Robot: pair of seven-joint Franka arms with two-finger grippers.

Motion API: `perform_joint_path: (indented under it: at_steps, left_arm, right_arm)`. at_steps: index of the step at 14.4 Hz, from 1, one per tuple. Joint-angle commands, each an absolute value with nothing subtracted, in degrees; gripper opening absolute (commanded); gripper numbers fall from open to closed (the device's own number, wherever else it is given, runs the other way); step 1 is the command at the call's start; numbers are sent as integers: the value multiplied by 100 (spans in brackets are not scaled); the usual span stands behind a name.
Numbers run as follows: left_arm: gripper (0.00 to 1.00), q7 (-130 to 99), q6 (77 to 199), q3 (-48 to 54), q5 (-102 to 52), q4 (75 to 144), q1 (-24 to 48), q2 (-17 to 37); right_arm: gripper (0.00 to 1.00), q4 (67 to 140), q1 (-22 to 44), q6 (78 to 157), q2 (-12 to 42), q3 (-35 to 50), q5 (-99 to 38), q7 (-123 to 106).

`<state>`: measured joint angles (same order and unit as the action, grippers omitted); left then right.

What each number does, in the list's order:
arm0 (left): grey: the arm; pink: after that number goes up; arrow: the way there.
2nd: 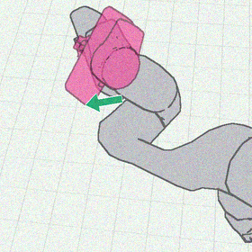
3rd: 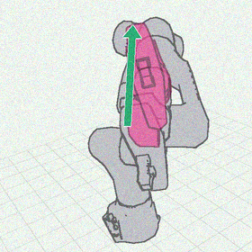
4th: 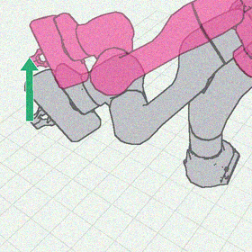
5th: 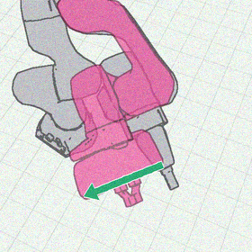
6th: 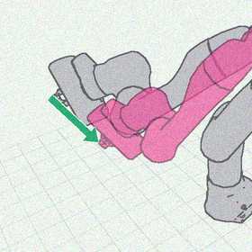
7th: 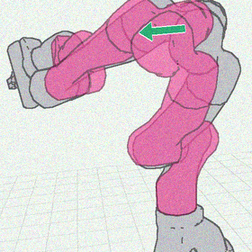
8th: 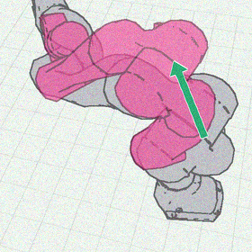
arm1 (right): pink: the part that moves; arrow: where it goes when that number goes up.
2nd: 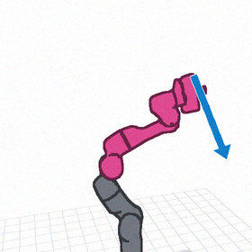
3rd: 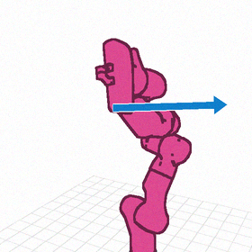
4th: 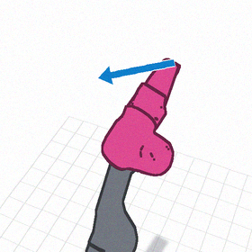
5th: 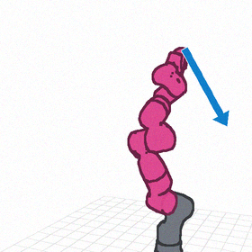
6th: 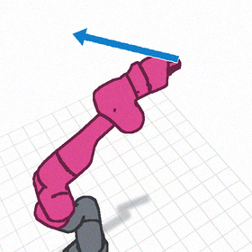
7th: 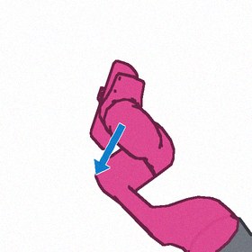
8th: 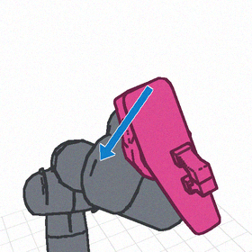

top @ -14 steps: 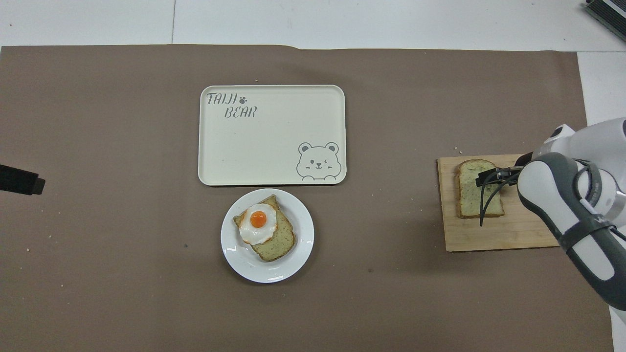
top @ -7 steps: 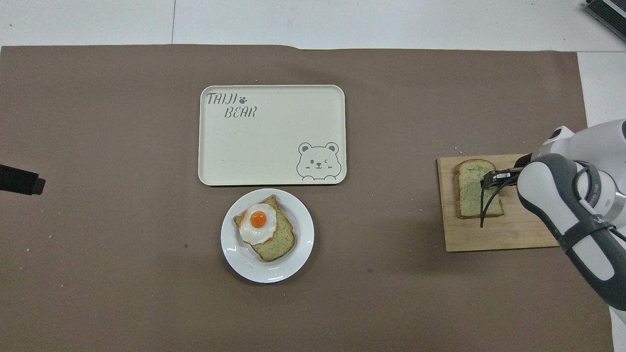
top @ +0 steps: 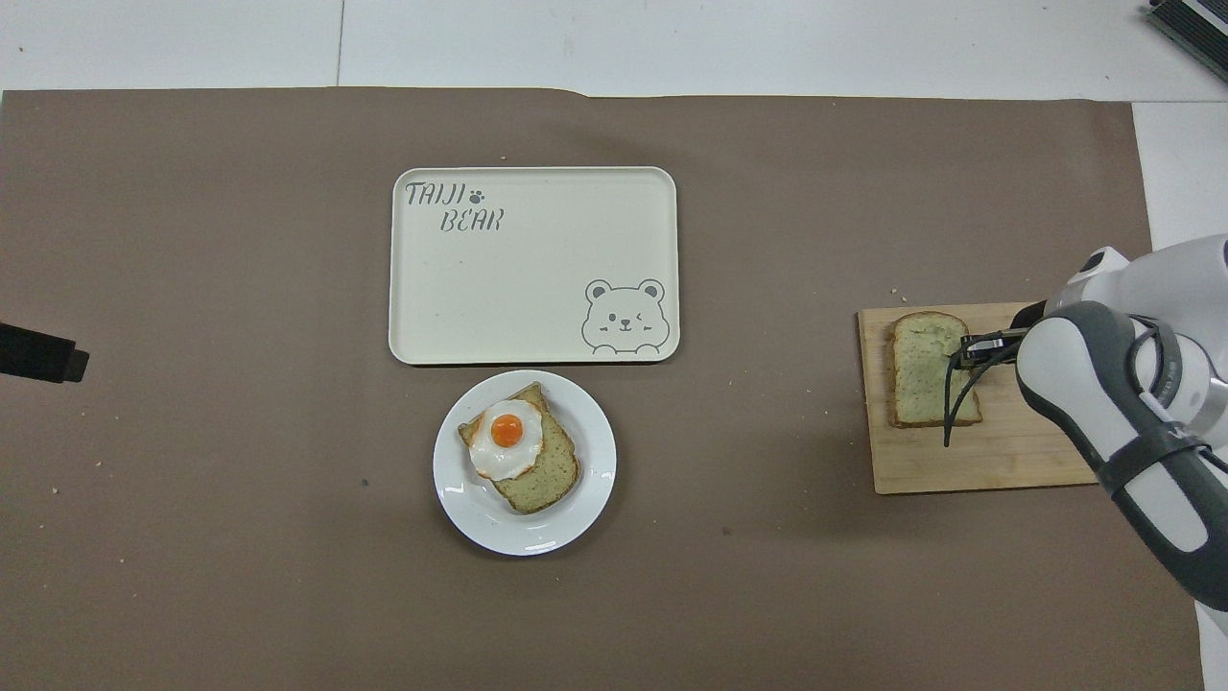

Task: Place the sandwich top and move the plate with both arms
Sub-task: 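Close the right gripper on the bread slice and lift it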

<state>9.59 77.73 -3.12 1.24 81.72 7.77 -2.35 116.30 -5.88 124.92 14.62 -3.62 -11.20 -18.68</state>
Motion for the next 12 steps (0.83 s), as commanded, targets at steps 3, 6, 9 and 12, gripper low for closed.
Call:
perform_joint_path:
  at_steps: [3,6,9,12]
  left_arm:
    - [100,923,7699,-281,158,8130,729,-246]
    - [100,923,7699,-281,149,8130,729,-246]
    - [100,923,7699,-290,158,8130,729,-246]
    - [100,923,7708,-290,150,8130,729,-246]
  right_arm:
    - [0,10997,-606,11745,1336,-316,-1196,-2127]
    - [0,10478,-598,11085,1170,-308,-924,-2127]
    - [0,10284,-598,10540,915,-299,-905,-2127]
    - [0,10283,-598,10319,651,-299,-853,-2144]
